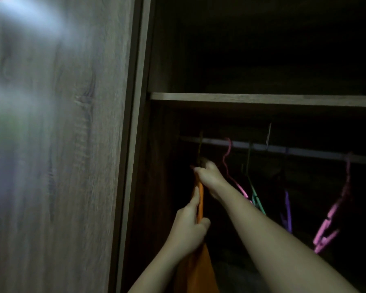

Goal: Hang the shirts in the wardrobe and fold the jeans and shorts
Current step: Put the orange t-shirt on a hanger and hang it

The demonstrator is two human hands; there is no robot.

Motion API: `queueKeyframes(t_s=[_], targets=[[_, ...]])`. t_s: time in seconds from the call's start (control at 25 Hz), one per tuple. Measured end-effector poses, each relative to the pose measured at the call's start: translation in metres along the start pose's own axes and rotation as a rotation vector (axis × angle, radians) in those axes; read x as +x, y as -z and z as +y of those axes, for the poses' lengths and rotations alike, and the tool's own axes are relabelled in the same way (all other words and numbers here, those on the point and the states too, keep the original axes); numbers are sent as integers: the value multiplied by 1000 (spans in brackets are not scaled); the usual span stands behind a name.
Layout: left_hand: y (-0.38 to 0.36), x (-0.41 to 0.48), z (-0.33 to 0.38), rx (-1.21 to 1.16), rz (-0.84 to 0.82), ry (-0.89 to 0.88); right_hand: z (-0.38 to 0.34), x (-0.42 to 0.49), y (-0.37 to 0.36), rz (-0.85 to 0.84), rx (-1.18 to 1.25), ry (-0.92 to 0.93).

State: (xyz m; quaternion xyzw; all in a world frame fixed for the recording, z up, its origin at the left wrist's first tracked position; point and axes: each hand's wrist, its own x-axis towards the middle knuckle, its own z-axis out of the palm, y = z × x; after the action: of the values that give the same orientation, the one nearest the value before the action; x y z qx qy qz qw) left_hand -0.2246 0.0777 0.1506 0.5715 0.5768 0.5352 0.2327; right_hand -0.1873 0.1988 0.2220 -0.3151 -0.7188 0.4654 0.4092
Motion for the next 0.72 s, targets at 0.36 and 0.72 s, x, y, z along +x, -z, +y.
queueKeyframes(t_s=[0.36, 0.72], targets=[[-9, 28, -11, 42, 8, 66, -3, 18, 3, -72, -248, -119], [20, -33, -19, 180, 15, 5, -34, -43, -8, 149, -548, 237]])
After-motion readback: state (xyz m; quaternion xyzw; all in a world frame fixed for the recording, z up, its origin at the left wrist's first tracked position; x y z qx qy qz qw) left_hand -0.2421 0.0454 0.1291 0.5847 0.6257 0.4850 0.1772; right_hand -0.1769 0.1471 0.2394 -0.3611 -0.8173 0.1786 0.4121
